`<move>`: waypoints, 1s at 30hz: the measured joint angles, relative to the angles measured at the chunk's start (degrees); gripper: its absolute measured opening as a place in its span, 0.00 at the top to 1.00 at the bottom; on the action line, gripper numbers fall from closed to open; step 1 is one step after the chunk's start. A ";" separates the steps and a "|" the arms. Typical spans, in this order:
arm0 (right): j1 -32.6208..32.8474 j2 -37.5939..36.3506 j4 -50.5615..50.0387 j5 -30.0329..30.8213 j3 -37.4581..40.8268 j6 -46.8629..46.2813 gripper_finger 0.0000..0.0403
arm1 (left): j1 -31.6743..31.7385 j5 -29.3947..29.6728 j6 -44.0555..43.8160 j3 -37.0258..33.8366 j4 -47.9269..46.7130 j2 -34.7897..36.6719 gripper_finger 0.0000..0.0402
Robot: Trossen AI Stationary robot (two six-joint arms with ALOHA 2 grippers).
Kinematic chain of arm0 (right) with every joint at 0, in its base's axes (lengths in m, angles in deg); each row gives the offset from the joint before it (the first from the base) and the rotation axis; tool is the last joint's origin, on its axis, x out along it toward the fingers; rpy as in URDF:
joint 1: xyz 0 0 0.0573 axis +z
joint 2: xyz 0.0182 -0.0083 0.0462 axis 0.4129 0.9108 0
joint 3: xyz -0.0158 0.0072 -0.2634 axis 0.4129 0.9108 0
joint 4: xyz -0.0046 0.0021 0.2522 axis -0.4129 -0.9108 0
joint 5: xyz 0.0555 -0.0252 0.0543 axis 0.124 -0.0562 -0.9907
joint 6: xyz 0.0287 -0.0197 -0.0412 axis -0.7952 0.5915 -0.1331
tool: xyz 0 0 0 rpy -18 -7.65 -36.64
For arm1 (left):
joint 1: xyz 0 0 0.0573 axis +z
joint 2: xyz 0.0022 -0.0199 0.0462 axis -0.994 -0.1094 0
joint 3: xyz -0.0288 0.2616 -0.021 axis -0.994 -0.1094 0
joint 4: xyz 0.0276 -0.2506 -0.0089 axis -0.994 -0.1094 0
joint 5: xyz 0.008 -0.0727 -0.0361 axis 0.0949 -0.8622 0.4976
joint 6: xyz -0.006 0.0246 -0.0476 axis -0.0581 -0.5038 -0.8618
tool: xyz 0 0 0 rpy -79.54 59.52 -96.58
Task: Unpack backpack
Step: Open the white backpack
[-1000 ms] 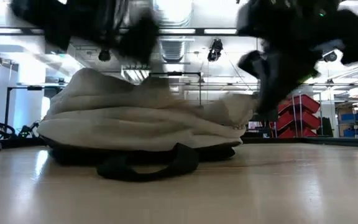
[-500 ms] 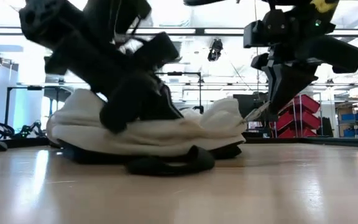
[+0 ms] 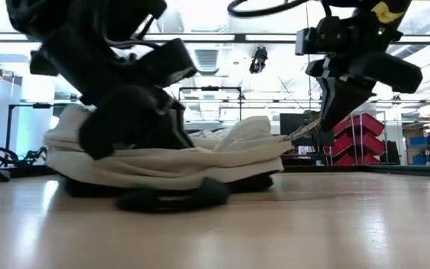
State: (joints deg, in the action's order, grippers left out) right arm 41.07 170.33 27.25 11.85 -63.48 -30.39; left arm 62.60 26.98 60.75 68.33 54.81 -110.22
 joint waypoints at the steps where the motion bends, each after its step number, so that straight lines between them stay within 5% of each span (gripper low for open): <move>1: -0.02 0.13 0.47 -0.02 0.13 0.01 1.00 | -0.19 0.23 -0.05 -0.03 -2.05 1.13 0.80; 5: 0.19 0.28 1.82 -0.78 0.19 -0.28 1.00 | -0.80 1.82 -0.15 -0.42 -11.68 7.48 0.80; 9: 0.78 0.41 6.29 -3.42 0.67 0.05 1.00 | -2.56 10.78 1.31 -1.75 -16.30 15.71 0.80; 12: 1.34 0.39 13.74 -5.63 1.34 1.90 1.00 | -2.92 13.98 6.96 -5.27 -3.88 20.64 0.80; 15: 1.30 0.50 18.41 -7.79 1.61 3.19 1.00 | -2.21 9.91 13.54 -10.37 14.68 21.36 0.80; 23: 1.27 1.51 25.52 -8.57 1.58 7.70 1.00 | 3.71 1.66 14.40 -13.70 43.31 4.68 0.80; 30: 0.02 1.24 21.58 -6.88 1.46 10.77 1.00 | 6.07 -1.52 6.48 -2.49 29.88 -9.89 0.80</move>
State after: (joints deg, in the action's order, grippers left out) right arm 41.09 171.57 48.83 4.97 -62.02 -19.62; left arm 68.67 25.46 67.23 65.84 84.69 -120.11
